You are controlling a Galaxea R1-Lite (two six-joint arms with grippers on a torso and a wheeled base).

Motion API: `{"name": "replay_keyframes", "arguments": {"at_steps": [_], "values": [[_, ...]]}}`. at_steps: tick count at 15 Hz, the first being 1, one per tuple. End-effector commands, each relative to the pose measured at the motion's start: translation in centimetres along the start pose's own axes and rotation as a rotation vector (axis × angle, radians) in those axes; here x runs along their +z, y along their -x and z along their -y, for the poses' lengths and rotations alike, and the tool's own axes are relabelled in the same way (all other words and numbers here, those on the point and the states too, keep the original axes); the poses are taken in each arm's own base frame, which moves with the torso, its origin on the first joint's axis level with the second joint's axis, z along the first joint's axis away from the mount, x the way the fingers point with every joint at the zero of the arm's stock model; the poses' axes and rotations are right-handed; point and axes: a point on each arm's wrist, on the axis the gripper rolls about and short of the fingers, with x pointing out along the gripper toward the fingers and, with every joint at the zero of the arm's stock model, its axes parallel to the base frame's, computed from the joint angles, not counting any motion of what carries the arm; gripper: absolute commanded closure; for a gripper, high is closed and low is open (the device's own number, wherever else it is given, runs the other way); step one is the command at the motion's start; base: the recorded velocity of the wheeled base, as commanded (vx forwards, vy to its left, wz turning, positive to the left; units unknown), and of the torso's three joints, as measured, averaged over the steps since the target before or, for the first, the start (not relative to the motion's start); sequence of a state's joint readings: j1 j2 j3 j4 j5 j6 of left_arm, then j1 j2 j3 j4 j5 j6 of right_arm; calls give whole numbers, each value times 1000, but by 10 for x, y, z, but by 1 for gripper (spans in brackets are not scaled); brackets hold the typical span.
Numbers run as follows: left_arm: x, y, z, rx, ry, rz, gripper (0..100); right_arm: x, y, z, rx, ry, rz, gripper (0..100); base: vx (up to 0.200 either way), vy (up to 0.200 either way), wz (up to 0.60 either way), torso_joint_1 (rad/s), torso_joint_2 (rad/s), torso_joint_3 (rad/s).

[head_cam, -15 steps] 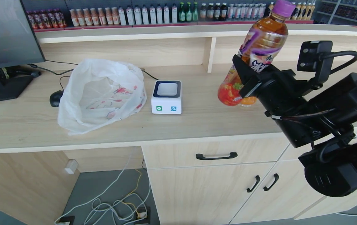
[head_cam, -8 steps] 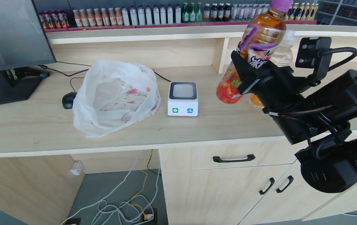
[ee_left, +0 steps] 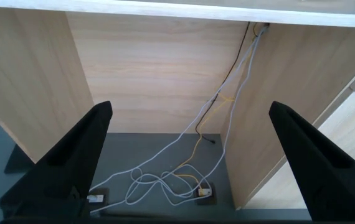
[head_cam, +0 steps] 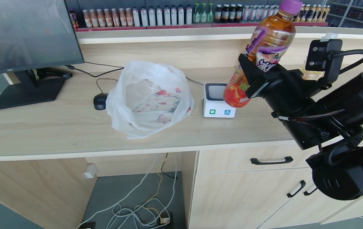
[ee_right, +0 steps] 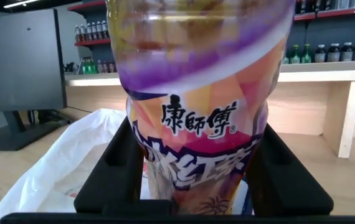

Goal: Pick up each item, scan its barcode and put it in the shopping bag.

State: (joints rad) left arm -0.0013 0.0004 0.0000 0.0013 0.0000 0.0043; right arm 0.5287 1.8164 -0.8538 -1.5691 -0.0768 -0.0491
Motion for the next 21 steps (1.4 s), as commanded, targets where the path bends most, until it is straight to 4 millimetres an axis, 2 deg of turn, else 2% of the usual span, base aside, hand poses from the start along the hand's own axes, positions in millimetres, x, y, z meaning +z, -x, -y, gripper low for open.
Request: {"name": "replay_keyframes", "arguments": {"at_steps": [1,3,7,10,12,16,21], "values": [[0,0,0,1,-2,-1,0,4,2,0,-1,1,5,100,0,0,0,0,0,0],[0,0,0,1,0,-1,0,8,9,1,1,3,-2,100,0,0,0,0,0,0],[0,0,0,1,0,0,0,8,9,2,0,-1,-4,100,0,0,0,0,0,0],[0,0,0,1,0,-1,0,0,5,9,-22,-67,-68,100,0,0,0,0,0,0],[0,0,0,1,0,-1,0,-4,-5,11,-30,-120,-103,100,0,0,0,0,0,0],[0,0,0,1,0,0,0,-14,-46,12,-43,-267,-115,100,0,0,0,0,0,0],[0,0,0,1,0,0,0,-8,-77,10,-37,-444,-115,100,0,0,0,0,0,0]]}}
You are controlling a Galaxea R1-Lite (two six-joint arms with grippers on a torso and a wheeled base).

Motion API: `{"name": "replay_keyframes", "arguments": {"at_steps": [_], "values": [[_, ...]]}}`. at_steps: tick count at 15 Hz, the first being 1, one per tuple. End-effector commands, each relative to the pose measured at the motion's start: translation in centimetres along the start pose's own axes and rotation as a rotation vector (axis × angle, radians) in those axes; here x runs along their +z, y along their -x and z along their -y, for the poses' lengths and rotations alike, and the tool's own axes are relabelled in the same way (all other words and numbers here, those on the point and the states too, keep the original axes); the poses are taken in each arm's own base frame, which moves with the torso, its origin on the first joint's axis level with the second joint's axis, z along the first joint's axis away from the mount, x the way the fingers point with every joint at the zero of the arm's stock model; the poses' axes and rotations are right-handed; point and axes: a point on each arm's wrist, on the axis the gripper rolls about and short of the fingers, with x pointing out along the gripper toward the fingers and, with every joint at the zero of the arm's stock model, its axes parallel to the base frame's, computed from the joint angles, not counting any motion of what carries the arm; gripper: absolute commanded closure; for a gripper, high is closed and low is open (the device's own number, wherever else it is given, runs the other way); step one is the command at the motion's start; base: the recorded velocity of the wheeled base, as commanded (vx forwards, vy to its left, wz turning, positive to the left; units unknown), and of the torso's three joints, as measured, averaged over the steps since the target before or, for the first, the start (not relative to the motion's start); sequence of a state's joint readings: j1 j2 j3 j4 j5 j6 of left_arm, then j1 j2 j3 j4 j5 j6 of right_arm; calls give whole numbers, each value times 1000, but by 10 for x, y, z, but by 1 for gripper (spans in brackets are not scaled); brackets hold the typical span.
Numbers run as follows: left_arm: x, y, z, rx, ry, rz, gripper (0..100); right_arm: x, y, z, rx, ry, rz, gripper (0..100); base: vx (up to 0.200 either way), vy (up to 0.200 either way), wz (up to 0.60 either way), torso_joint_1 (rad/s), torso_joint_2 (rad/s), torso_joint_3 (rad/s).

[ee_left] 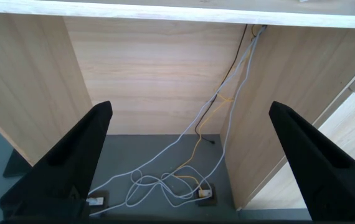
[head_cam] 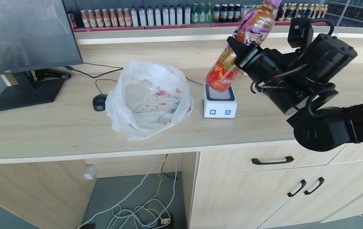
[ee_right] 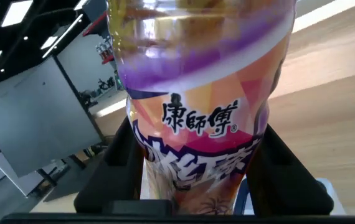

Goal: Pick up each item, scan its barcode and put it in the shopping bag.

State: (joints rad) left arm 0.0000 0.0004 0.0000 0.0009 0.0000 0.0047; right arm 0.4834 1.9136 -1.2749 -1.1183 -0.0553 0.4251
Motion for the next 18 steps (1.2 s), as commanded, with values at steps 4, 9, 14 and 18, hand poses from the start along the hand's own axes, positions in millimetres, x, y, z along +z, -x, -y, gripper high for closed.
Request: {"name": "replay_keyframes", "arguments": {"at_steps": [4,9,14,18], "values": [[0,0,0,0,0,0,0,-7,-12,1,-22,-239,-45,100,0,0,0,0,0,0],[0,0,0,0,0,0,0,-22,-17,11,-56,-434,-67,100,0,0,0,0,0,0],[0,0,0,0,0,-2,0,-22,-21,30,-90,-532,-33,100,0,0,0,0,0,0],[0,0,0,0,0,-2,0,-26,-22,37,-107,-566,-35,100,0,0,0,0,0,0]]}}
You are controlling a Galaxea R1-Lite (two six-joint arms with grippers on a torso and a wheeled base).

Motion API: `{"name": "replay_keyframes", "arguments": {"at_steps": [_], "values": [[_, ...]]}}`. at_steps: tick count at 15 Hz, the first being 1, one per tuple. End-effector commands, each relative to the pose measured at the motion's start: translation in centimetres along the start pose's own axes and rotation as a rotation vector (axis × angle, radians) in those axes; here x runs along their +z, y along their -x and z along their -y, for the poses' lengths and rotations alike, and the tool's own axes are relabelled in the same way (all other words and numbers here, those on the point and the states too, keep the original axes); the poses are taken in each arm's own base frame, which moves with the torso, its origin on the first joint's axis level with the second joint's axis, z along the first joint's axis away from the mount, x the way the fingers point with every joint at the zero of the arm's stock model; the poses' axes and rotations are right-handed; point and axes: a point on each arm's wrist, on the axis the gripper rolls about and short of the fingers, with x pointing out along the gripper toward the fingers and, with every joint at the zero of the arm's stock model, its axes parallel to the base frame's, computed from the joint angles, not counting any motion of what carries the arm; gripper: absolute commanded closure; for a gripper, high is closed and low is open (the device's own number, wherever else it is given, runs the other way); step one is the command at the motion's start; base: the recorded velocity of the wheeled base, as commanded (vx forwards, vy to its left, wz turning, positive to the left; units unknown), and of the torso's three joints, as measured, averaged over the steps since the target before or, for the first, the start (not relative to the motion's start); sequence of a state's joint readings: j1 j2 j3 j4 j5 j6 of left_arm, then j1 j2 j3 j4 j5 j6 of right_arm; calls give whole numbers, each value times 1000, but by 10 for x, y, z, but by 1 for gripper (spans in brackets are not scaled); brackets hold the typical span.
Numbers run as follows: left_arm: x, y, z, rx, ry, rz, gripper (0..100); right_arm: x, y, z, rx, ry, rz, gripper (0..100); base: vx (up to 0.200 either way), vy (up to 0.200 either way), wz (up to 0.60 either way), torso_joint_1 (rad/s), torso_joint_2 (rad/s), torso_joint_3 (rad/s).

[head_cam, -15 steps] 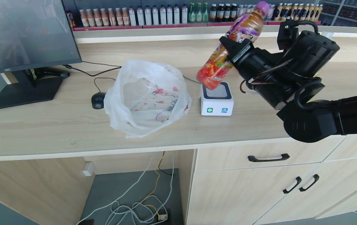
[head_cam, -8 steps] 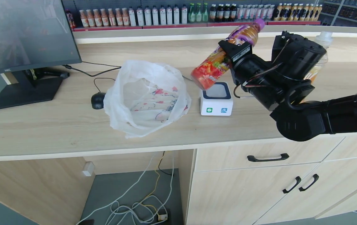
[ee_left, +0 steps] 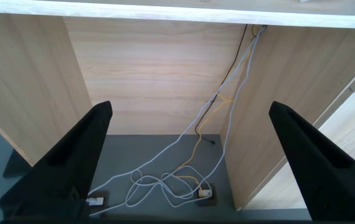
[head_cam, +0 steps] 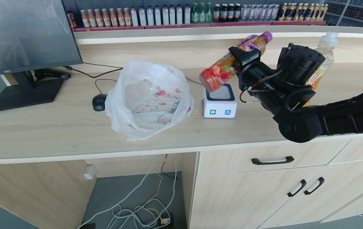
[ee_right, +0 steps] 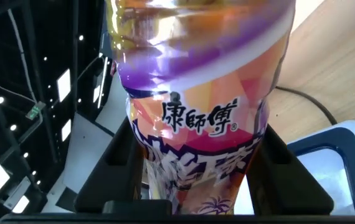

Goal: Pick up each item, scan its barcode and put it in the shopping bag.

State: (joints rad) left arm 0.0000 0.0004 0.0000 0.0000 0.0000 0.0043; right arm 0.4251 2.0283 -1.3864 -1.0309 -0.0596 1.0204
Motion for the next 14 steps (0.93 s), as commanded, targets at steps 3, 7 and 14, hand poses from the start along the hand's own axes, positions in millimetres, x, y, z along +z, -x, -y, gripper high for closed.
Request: {"name": "replay_keyframes", "arguments": {"at_steps": [3,7,14], "values": [[0,0,0,0,0,-3,0,-6,-5,11,-15,-9,-12,100,0,0,0,0,0,0],[0,0,0,0,0,-1,0,-8,-11,21,-26,-17,-5,100,0,0,0,0,0,0],[0,0,0,0,-2,0,0,-7,-19,33,-25,-39,12,100,0,0,0,0,0,0]]}}
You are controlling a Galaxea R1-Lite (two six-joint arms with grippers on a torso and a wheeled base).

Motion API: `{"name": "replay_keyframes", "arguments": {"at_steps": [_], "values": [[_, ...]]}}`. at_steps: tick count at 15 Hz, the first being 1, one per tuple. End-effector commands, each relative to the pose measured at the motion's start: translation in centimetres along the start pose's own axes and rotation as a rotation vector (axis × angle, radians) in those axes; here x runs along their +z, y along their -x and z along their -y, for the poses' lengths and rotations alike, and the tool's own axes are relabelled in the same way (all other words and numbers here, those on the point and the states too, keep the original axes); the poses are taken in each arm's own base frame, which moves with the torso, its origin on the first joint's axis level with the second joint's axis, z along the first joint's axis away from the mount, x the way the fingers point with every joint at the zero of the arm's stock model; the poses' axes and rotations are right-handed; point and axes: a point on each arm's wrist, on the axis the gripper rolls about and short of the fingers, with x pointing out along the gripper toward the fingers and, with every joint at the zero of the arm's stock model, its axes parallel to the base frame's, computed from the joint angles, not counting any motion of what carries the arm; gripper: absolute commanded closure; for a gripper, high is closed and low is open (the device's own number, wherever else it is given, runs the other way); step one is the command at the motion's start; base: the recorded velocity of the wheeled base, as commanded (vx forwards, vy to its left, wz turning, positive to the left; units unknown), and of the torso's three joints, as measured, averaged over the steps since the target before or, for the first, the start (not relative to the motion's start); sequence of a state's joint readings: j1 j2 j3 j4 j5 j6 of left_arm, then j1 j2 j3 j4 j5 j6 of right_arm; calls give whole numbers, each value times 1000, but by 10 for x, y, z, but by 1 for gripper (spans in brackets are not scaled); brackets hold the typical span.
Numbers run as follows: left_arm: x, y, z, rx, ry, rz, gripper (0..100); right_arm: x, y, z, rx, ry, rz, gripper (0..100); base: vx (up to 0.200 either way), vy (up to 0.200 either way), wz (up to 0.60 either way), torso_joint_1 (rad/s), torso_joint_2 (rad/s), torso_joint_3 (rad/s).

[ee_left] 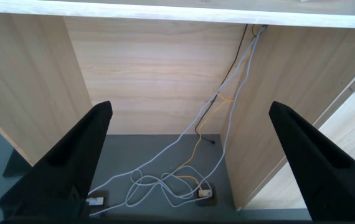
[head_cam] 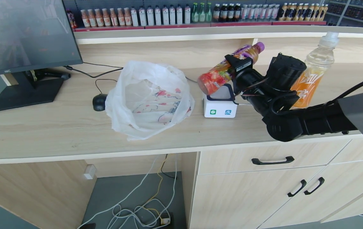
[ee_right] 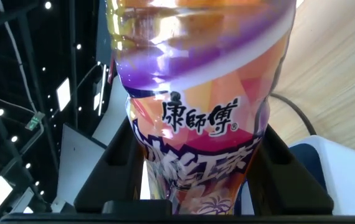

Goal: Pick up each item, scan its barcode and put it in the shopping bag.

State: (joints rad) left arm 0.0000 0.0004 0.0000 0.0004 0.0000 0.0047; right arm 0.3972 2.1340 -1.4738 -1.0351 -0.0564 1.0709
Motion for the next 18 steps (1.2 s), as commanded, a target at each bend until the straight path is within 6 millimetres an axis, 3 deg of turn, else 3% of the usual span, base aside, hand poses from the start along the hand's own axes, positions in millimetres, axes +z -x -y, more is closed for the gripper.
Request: {"name": "replay_keyframes", "arguments": {"at_steps": [1,5,13,17,18], "values": [[0,0,0,0,0,-2,0,0,-1,3,-6,0,0,100,0,0,0,0,0,0],[0,0,0,0,0,-2,0,10,-1,8,-14,-12,26,100,0,0,0,0,0,0],[0,0,0,0,0,1,0,11,-1,8,27,-15,47,100,0,0,0,0,0,0],[0,0,0,0,0,-1,0,12,-1,5,46,-16,46,100,0,0,0,0,0,0],[0,0,0,0,0,-1,0,15,1,-5,79,-36,58,100,0,0,0,0,0,0]]}}
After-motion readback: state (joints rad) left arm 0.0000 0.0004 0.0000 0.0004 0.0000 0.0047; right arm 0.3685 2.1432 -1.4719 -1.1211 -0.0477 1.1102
